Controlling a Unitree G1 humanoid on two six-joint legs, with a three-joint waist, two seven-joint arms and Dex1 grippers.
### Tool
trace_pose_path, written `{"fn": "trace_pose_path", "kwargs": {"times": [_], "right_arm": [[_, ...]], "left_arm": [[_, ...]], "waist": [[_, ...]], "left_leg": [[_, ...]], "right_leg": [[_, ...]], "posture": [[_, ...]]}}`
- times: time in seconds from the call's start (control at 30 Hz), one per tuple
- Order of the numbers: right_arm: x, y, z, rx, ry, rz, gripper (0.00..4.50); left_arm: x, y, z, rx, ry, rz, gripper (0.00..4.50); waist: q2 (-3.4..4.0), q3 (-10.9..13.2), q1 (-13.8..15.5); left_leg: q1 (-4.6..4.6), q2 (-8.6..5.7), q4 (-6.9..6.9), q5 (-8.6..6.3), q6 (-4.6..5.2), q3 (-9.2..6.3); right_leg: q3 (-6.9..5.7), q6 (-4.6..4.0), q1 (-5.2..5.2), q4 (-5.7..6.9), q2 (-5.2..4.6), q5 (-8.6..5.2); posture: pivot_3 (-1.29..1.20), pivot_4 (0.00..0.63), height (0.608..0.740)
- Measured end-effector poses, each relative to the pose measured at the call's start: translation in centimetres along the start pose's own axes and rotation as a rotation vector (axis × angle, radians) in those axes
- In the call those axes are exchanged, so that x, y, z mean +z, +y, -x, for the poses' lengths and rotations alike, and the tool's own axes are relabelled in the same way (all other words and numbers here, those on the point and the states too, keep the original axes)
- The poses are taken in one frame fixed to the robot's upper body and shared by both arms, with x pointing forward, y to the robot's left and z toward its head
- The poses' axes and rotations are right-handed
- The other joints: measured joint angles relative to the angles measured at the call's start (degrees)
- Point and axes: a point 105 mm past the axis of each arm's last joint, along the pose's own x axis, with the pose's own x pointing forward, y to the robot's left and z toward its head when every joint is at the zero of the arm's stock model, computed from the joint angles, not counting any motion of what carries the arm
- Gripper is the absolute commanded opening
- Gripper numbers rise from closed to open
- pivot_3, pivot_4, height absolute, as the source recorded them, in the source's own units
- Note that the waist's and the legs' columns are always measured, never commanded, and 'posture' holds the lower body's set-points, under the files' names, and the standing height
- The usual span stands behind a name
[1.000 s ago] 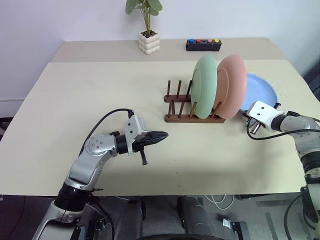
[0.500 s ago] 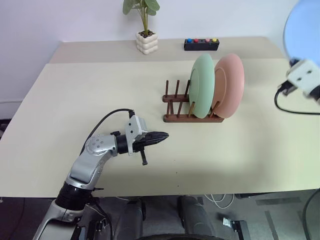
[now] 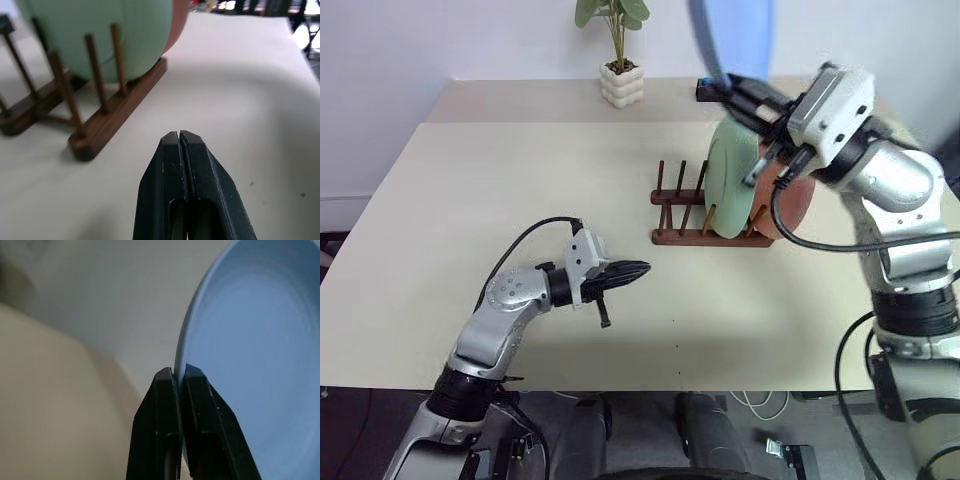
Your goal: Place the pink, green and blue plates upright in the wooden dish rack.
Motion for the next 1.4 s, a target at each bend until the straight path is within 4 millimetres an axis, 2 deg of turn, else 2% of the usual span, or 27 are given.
{"fn": "trace_pose_path", "kwargs": {"times": [0.13, 0.2, 0.4, 0.57, 0.8, 1.03, 1.33, 1.37, 1.4], "right_arm": [[0.6, 2.2, -0.7, 0.039, -0.068, -0.315, 0.06], [0.3, 2.4, -0.9, 0.015, -0.072, -0.442, 0.06], [-2.1, 2.4, -0.1, -0.110, 0.007, -0.726, 0.06], [-3.3, 3.6, 0.1, -0.156, 0.016, -0.953, 0.06], [-3.8, 3.9, 0.2, -0.165, 0.038, -1.016, 0.06], [-5.3, 2.9, 0.9, -0.261, 0.050, -1.079, 0.06], [-5.7, 2.7, 1.1, -0.284, 0.062, -1.103, 0.06], [-5.8, 2.7, 1.1, -0.284, 0.064, -1.104, 0.66], [-5.8, 2.7, 1.1, -0.283, 0.064, -1.104, 1.00]], "left_arm": [[0.1, 0.5, 0.5, 0.028, 0.005, -0.006, 0.00], [0.1, 0.4, 0.6, 0.032, 0.003, -0.008, 0.00], [0.2, 0.8, 1.3, 0.058, 0.006, -0.008, 0.00], [0.9, 1.0, 1.8, 0.063, -0.011, -0.027, 0.00], [1.1, 1.6, 2.6, 0.090, -0.004, -0.039, 0.00], [1.0, 1.6, 2.6, 0.095, -0.005, -0.033, 0.00], [1.0, 1.7, 2.5, 0.105, -0.007, -0.032, 0.00], [1.0, 1.7, 2.5, 0.106, -0.007, -0.032, 0.00], [1.0, 1.7, 2.5, 0.107, -0.007, -0.032, 0.00]], "waist": [[0.00, 0.00, -0.19], [0.00, 0.00, -0.26], [-0.01, -0.01, -0.32], [0.00, 0.00, -0.54], [0.00, 0.00, -0.53], [0.00, 0.00, -0.56], [0.00, 0.00, -0.56], [0.00, 0.00, -0.56], [0.00, 0.00, -0.57]], "left_leg": [[0.03, 0.01, 0.00, 0.00, 0.00, -0.02], [0.02, 0.01, 0.01, 0.00, 0.00, -0.02], [0.02, 0.01, -0.02, 0.00, 0.00, -0.02], [0.01, 0.03, -0.04, 0.00, 0.00, -0.02], [0.00, 0.03, -0.04, 0.00, 0.00, -0.02], [0.00, 0.03, -0.05, 0.00, 0.00, -0.01], [-0.01, 0.03, -0.05, 0.00, 0.00, -0.01], [-0.01, 0.03, -0.05, 0.00, 0.00, -0.01], [-0.01, 0.03, -0.05, 0.00, 0.00, -0.01]], "right_leg": [[-0.02, -0.08, 0.00, 0.04, 0.03, -0.03], [-0.02, -0.06, 0.00, 0.04, 0.03, -0.02], [-0.02, -0.17, -0.03, 0.04, 0.04, -0.08], [-0.01, -0.05, -0.06, 0.04, 0.06, -0.01], [-0.02, -0.17, -0.06, 0.04, 0.06, -0.09], [-0.01, -0.17, -0.08, 0.04, 0.07, -0.09], [-0.01, -0.18, -0.09, 0.04, 0.07, -0.09], [-0.01, -0.18, -0.09, 0.03, 0.07, -0.10], [-0.01, -0.19, -0.09, 0.03, 0.07, -0.10]], "posture": [[0.00, 0.150, 0.730], [0.00, 0.150, 0.730], [0.00, 0.150, 0.730], [0.00, 0.150, 0.730], [0.00, 0.150, 0.730], [0.00, 0.150, 0.730], [0.00, 0.150, 0.730], [0.00, 0.150, 0.730], [0.00, 0.150, 0.730]]}}
